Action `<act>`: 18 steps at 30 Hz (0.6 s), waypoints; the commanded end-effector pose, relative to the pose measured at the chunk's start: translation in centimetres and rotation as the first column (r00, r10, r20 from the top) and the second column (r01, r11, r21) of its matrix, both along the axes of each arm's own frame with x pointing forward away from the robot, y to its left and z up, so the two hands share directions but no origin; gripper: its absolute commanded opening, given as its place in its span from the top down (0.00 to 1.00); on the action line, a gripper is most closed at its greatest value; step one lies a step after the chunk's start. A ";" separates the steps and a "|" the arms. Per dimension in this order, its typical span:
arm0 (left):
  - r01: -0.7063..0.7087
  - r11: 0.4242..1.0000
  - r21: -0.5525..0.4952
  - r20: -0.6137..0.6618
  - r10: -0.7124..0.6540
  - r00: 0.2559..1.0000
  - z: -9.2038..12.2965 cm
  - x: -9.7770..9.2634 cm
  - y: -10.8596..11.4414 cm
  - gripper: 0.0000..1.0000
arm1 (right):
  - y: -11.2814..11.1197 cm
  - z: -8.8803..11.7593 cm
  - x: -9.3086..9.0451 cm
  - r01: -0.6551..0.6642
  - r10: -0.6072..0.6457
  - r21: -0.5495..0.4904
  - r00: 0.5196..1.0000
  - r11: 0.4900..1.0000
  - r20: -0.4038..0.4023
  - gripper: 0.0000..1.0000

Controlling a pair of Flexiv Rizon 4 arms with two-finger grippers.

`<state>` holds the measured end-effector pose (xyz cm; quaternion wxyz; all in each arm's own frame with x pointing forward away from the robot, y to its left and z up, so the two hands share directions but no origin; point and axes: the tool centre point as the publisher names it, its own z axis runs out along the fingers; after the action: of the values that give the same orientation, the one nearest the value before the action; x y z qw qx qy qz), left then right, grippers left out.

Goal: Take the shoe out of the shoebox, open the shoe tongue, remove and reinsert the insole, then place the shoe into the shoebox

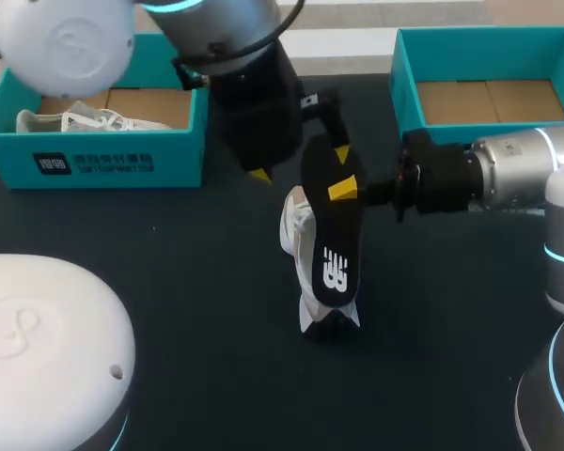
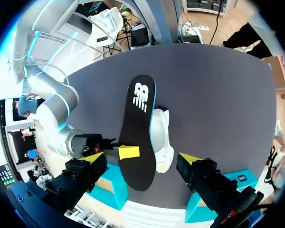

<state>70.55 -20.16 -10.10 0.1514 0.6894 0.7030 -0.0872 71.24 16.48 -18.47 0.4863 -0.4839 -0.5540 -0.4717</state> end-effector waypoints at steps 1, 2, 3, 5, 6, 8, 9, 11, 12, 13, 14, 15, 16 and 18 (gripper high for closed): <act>-0.027 0.956 0.291 -0.021 0.034 0.999 -0.1 0.8 -1.1 0.00 | 0.3 -0.2 0.2 -0.003 0.003 0.001 1.000 1.000 -0.002 1.00; -0.023 0.951 0.308 -0.015 0.029 0.999 -0.2 0.9 -1.2 0.00 | 0.3 -0.2 0.2 -0.004 0.004 0.002 1.000 1.000 -0.003 1.00; -0.028 0.951 0.307 -0.027 0.038 0.999 -0.3 0.9 -1.3 0.00 | 0.3 -0.2 0.2 -0.005 0.005 0.002 1.000 1.000 -0.004 1.00; -0.039 0.947 0.320 -0.023 0.049 0.999 -0.4 1.0 -1.4 0.00 | 0.3 -0.2 0.2 -0.006 0.006 0.002 1.000 1.000 -0.006 1.00; -0.045 0.947 0.318 -0.028 0.057 0.998 -0.4 1.1 -1.5 0.00 | 0.3 -0.2 0.2 -0.007 0.007 0.002 1.000 1.000 -0.006 1.00; -0.056 0.947 0.316 -0.024 0.067 0.997 -0.5 1.3 -1.7 0.00 | 0.3 -0.2 0.3 -0.008 0.008 0.002 1.000 1.000 -0.006 1.00; -0.061 0.946 0.317 -0.024 0.072 0.997 -0.5 1.3 -1.8 0.00 | 0.3 -0.3 0.3 -0.008 0.008 0.002 1.000 1.000 -0.006 1.00; -0.062 0.947 0.316 -0.028 0.075 0.997 -0.5 1.3 -1.9 0.00 | 0.3 -0.3 0.3 -0.006 0.006 0.002 1.000 1.000 -0.006 1.00; -0.062 0.947 0.314 -0.030 0.076 0.997 -0.5 1.3 -2.0 0.00 | 0.3 -0.3 0.3 -0.005 0.005 0.003 1.000 1.000 -0.005 1.00; -0.061 0.947 0.314 -0.032 0.075 0.997 -0.5 1.3 -2.0 0.00 | 0.2 -0.3 0.3 -0.005 0.005 0.003 1.000 1.000 -0.005 1.00; -0.059 0.948 0.313 -0.035 0.074 0.997 -0.5 1.3 -2.0 0.00 | 0.2 -0.3 0.4 -0.004 0.004 0.003 1.000 1.000 -0.005 1.00; -0.060 0.948 0.312 -0.036 0.074 0.997 -0.5 1.3 -2.0 0.00 | 0.2 -0.3 0.4 -0.003 0.003 0.003 1.000 1.000 -0.005 1.00; -0.059 0.949 0.311 -0.035 0.074 0.997 -0.5 1.3 -2.1 0.00 | 0.2 -0.3 0.4 -0.004 0.004 0.003 1.000 1.000 -0.005 1.00; -0.058 0.950 0.308 -0.037 0.072 0.997 -0.5 1.4 -2.1 0.00 | 0.2 -0.3 0.4 -0.004 0.004 0.002 1.000 1.000 -0.006 1.00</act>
<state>71.69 -21.85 -10.70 0.0630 0.6782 0.7319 -0.0180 71.57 16.59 -18.68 0.4893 -0.4834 -0.5530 -0.4702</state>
